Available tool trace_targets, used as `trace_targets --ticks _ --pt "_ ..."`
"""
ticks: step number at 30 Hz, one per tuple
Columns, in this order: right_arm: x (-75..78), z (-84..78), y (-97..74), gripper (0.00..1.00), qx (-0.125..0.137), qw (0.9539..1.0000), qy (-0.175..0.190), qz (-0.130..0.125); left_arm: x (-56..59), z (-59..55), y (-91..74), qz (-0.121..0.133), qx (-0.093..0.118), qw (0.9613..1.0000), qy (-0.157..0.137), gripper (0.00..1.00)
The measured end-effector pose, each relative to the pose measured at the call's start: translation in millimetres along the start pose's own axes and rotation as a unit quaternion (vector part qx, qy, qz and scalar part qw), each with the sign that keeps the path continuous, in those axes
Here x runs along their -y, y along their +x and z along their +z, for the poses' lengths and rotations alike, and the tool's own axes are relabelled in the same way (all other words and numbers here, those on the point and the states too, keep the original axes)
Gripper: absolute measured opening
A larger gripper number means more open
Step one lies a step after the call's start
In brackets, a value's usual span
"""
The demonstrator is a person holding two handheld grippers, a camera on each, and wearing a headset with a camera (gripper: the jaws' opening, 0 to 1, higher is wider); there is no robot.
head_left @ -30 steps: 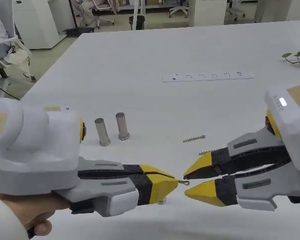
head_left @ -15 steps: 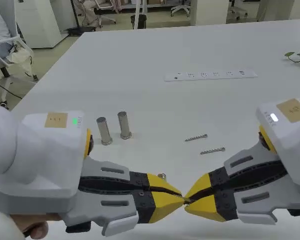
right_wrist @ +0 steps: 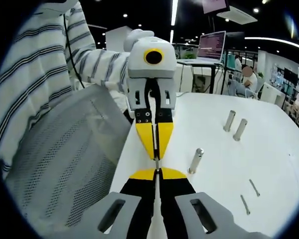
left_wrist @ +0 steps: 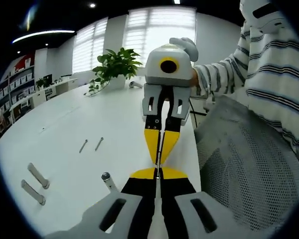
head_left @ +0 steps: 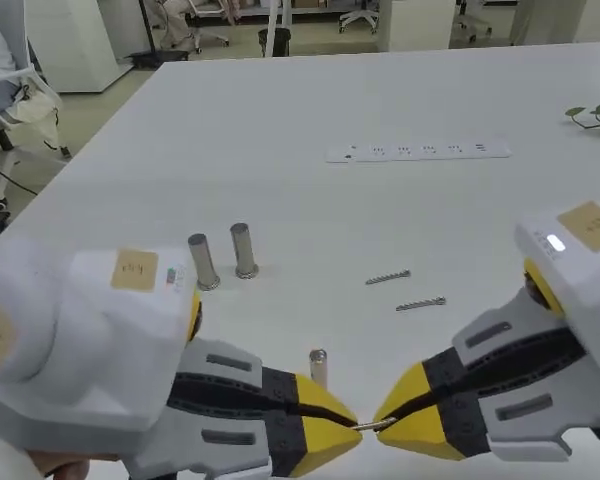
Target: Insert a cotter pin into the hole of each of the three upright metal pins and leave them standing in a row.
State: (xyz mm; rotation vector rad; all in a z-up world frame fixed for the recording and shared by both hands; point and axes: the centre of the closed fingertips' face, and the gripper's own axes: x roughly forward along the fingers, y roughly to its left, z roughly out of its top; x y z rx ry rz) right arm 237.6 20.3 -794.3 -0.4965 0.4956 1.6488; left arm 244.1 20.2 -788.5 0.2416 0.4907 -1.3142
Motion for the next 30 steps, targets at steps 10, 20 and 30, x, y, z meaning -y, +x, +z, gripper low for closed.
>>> trace_targets --ticks 10,20,30 --pt "3.6 -1.3 -3.3 0.03 -0.014 0.9999 -0.002 0.008 -1.8 1.3 2.4 -0.005 0.002 1.0 0.001 0.0" --pt "15.4 -2.6 -3.7 0.03 -0.02 0.9998 0.0 -0.007 -19.2 3.6 0.0 0.037 0.014 0.9991 0.018 0.15" --pt "39.9 -10.4 -7.1 0.03 -0.033 0.9985 0.016 -0.04 -53.5 -3.9 -1.8 0.113 0.015 0.9935 0.01 0.36"
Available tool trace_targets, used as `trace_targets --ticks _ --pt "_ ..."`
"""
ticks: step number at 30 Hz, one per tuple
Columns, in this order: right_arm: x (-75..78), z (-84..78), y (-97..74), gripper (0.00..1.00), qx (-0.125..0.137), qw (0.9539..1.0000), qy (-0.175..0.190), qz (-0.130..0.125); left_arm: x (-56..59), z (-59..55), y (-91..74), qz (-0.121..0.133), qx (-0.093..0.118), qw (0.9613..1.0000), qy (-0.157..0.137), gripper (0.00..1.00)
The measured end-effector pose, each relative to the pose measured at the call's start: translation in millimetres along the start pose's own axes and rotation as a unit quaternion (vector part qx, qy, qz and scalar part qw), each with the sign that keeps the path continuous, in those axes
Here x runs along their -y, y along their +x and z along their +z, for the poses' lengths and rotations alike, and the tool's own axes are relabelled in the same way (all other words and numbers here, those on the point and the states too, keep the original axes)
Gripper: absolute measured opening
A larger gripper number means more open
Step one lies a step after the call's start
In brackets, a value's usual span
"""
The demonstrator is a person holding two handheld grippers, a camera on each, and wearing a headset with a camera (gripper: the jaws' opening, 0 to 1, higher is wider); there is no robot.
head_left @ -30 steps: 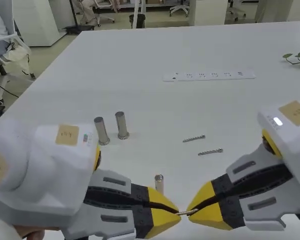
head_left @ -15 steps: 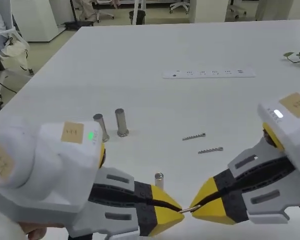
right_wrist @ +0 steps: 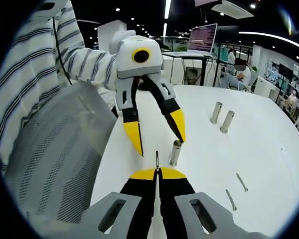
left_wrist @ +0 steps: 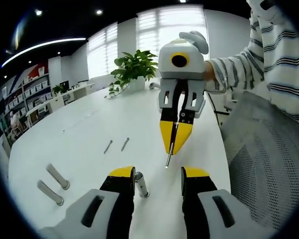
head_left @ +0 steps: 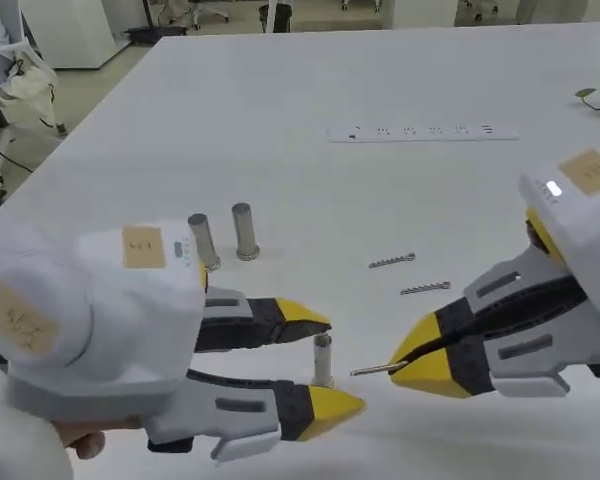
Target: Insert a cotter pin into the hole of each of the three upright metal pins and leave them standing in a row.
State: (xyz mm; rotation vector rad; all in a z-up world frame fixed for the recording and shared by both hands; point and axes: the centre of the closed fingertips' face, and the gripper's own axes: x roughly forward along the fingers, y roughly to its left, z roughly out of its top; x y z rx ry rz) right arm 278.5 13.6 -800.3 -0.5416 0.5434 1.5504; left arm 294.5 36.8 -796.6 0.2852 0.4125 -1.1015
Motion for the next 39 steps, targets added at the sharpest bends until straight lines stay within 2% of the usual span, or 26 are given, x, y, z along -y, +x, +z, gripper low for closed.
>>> trace_targets --ticks 4,7,12,16,21,27,28,29,31,33,39 --pt "7.1 -2.3 1.6 0.03 -0.008 0.9999 0.006 -0.01 -10.5 -4.8 2.9 0.023 0.002 0.9996 -0.018 0.35" --pt "10.8 -2.0 3.7 0.03 -0.011 0.9998 0.01 -0.014 -10.6 -8.8 5.3 0.023 -0.001 0.9994 -0.026 0.33" --pt "18.2 -1.0 7.4 0.03 -0.015 0.9995 0.015 -0.024 -12.0 -20.5 10.2 0.031 -0.02 0.9989 -0.028 0.32" --pt "21.6 -0.8 10.5 0.03 -0.019 0.9991 0.022 -0.03 -19.0 -25.5 11.8 0.049 -0.016 0.9975 -0.048 0.28" --pt "23.9 -4.1 14.3 0.03 -0.021 0.9986 0.035 -0.035 -18.9 -31.9 14.0 0.052 -0.014 0.9963 -0.067 0.22" --pt "24.3 -2.4 16.3 0.03 -0.017 0.9982 0.044 -0.036 -20.9 -36.6 15.4 0.059 -0.014 0.995 -0.08 0.16" --pt "24.4 -2.0 16.6 0.03 -0.017 0.9982 0.045 -0.037 -25.0 -38.1 14.0 0.071 -0.019 0.9945 -0.074 0.14" --pt "24.5 -1.8 16.9 0.03 -0.016 0.9981 0.047 -0.037 -25.4 -37.1 13.7 0.071 -0.018 0.9951 -0.066 0.13" --pt "24.5 -1.7 17.2 0.03 -0.015 0.998 0.048 -0.038 -22.9 -35.6 13.2 0.063 -0.014 0.9952 -0.073 0.1" --pt "23.8 -1.4 18.2 0.03 -0.013 0.998 0.051 -0.036 -21.8 -34.7 13.2 0.06 -0.013 0.9959 -0.067 0.08" --pt "23.6 -3.4 20.3 0.03 -0.013 0.998 0.051 -0.035 -22.3 -36.5 13.8 0.059 -0.014 0.9953 -0.076 0.08"
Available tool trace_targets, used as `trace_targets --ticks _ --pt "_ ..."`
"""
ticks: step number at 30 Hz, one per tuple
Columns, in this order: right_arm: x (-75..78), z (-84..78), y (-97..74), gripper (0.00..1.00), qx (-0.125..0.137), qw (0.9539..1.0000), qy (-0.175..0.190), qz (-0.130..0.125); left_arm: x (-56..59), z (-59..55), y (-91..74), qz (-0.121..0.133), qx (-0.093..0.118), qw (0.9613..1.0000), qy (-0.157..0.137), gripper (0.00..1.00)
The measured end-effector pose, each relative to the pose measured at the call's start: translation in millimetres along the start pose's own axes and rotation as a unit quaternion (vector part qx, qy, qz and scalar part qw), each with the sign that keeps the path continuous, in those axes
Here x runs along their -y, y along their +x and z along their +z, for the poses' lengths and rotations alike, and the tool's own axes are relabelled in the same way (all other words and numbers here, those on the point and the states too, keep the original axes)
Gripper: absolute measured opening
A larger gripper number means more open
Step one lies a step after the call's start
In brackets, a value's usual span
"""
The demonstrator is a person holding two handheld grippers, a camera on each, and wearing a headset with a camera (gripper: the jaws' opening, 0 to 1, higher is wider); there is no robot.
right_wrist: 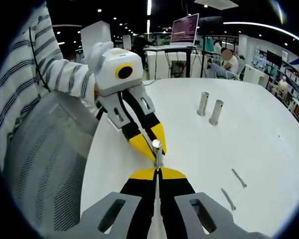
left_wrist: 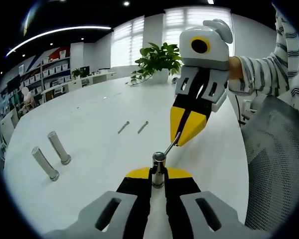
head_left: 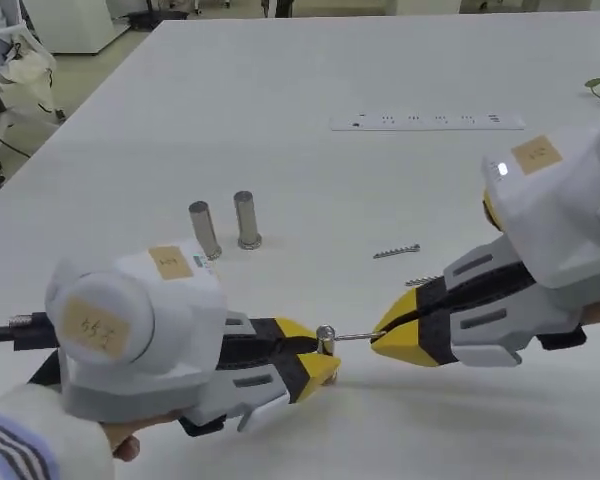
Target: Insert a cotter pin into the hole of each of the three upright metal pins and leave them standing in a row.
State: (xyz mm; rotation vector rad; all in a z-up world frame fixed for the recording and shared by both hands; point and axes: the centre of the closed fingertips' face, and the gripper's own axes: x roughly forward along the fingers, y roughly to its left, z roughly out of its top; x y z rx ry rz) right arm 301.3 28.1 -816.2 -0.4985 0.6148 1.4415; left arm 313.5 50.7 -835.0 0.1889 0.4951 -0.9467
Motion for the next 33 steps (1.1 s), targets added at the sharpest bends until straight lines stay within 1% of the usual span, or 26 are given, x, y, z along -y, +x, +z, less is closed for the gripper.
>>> trace_targets --ticks 6,9,12,16,21,24,28,33 --pt "0.5 2.8 -2.2 0.03 0.002 1.0 -0.002 -0.005 0.2 -0.2 0.5 0.0 0.0 1.0 0.002 0.07" --pt "-0.4 5.2 -3.2 0.03 0.009 0.9999 0.004 -0.005 0.3 0.0 1.0 0.002 -0.001 1.0 0.003 0.07" --pt "-1.0 3.5 -1.9 0.03 0.003 1.0 0.0 -0.008 0.4 0.0 1.1 0.003 -0.002 1.0 0.003 0.07" --pt "-2.1 3.9 1.9 0.03 0.005 0.9999 0.01 -0.01 0.4 0.0 1.2 0.004 -0.005 1.0 0.005 0.07" --pt "-3.6 3.2 7.7 0.03 0.006 0.9995 0.022 -0.021 -0.2 -0.9 1.4 0.011 -0.01 0.9999 0.007 0.07" --pt "-5.2 3.4 12.5 0.03 0.005 0.9994 0.024 -0.026 0.5 -1.6 1.3 0.012 -0.013 0.9998 0.008 0.07" --pt "-5.4 6.0 16.8 0.03 0.008 0.9988 0.027 -0.039 1.4 -1.3 1.8 0.012 -0.016 0.9998 0.007 0.07" --pt "-3.1 10.0 19.5 0.03 0.019 0.9974 0.038 -0.057 2.3 -0.4 2.8 0.009 -0.015 0.9998 0.004 0.07"
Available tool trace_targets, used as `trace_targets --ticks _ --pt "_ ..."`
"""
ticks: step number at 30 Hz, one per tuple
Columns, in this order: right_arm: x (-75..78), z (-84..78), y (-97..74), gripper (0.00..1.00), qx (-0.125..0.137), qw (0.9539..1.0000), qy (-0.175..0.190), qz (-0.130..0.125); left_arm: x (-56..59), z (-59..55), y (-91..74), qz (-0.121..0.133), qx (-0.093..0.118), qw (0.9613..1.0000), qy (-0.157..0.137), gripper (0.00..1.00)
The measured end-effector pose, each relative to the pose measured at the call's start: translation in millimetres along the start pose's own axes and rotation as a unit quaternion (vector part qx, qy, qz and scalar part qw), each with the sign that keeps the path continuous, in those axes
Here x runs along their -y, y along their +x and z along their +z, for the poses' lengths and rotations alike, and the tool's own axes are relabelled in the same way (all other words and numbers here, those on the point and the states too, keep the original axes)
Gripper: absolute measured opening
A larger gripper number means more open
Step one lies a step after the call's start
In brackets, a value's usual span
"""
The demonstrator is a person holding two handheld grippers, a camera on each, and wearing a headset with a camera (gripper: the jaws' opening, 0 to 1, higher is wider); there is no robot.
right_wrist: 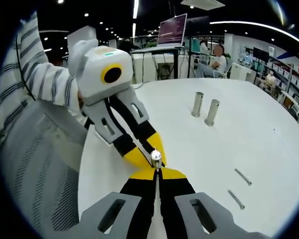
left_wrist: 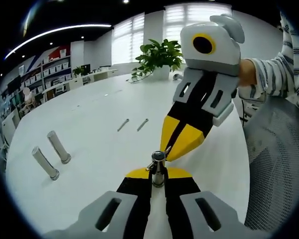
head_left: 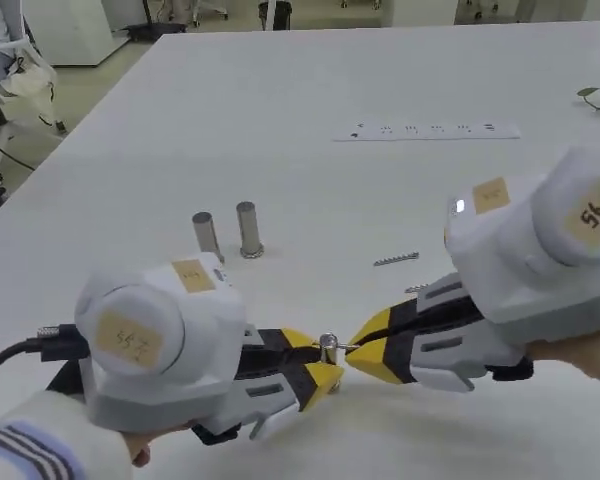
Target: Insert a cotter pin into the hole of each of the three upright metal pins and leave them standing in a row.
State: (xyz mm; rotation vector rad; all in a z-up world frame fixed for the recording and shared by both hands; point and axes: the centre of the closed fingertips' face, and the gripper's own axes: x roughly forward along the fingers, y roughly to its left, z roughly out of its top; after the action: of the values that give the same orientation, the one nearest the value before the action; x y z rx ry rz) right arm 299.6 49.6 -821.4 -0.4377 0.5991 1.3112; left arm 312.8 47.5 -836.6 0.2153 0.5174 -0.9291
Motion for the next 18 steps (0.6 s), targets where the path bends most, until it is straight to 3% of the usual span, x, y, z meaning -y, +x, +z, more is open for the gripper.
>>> trace_targets --ticks 7,11,12,14,18 --pt "2.0 -0.8 1.4 0.03 -0.02 0.9995 -0.006 -0.022 0.7 0.0 2.4 -0.001 -0.007 1.0 0.004 0.07" --pt "2.9 -1.0 3.1 0.03 -0.047 0.9978 -0.03 -0.036 0.8 -2.4 5.4 -0.001 -0.017 0.9998 0.012 0.07" --pt "4.3 -2.7 3.0 0.03 -0.064 0.9962 -0.044 -0.04 0.5 -2.4 5.7 -0.001 -0.018 0.9998 0.011 0.07" --pt "4.2 -2.4 4.1 0.03 -0.077 0.9942 -0.063 -0.04 0.6 -2.7 5.9 -0.001 -0.019 0.9998 0.01 0.07" --pt "4.0 -1.5 5.6 0.04 -0.088 0.9936 -0.061 -0.035 0.7 -3.3 5.6 -0.002 -0.019 0.9997 0.012 0.07"
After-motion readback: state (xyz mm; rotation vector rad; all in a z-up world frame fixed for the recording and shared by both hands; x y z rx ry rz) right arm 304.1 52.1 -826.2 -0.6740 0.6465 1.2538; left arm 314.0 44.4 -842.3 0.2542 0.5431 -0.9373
